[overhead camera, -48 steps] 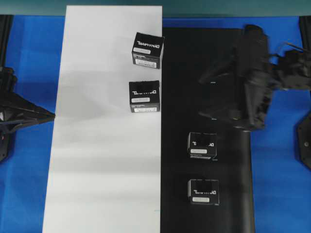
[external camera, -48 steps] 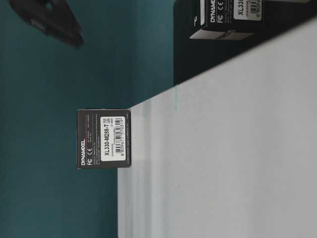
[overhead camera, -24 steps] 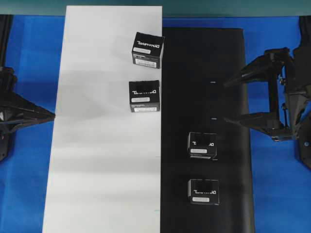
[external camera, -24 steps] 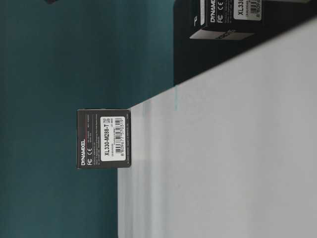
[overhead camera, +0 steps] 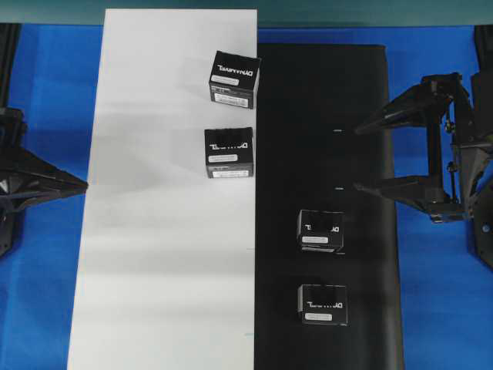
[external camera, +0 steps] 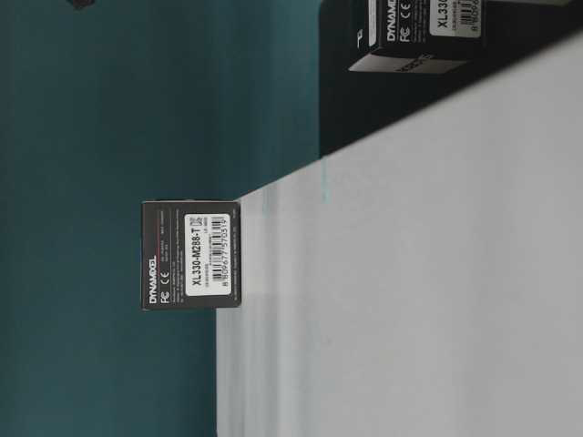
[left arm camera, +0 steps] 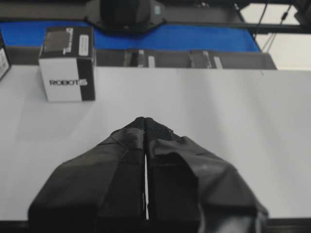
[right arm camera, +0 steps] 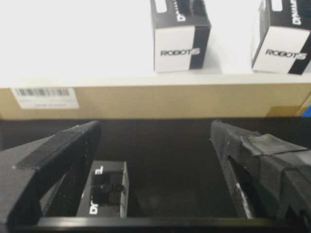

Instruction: Place the box from the black base onto the white base.

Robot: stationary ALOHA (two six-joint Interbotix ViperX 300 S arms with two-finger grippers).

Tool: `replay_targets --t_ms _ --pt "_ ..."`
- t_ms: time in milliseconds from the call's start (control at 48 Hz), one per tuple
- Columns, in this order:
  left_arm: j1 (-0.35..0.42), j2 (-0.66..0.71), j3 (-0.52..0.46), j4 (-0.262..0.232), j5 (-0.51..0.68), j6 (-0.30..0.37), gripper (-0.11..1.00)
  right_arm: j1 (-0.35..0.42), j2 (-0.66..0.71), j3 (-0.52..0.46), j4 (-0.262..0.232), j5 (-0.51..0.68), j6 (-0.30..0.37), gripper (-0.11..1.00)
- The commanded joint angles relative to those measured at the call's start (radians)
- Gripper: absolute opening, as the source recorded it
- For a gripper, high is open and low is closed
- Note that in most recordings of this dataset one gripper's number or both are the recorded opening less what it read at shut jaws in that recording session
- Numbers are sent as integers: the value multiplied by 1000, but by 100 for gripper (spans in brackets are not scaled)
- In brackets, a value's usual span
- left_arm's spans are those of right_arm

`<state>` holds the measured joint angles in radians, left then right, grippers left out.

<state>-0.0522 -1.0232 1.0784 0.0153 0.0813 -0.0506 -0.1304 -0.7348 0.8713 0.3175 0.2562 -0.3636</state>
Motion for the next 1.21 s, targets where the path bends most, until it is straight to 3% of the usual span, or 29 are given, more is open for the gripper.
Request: replay_targets --t_ms 0,1187 --pt "5 5 -20 3 3 2 -4 9 2 -5 5 -26 2 99" --pt "8 -17 -23 2 6 3 -4 25 2 20 9 -72 5 99"
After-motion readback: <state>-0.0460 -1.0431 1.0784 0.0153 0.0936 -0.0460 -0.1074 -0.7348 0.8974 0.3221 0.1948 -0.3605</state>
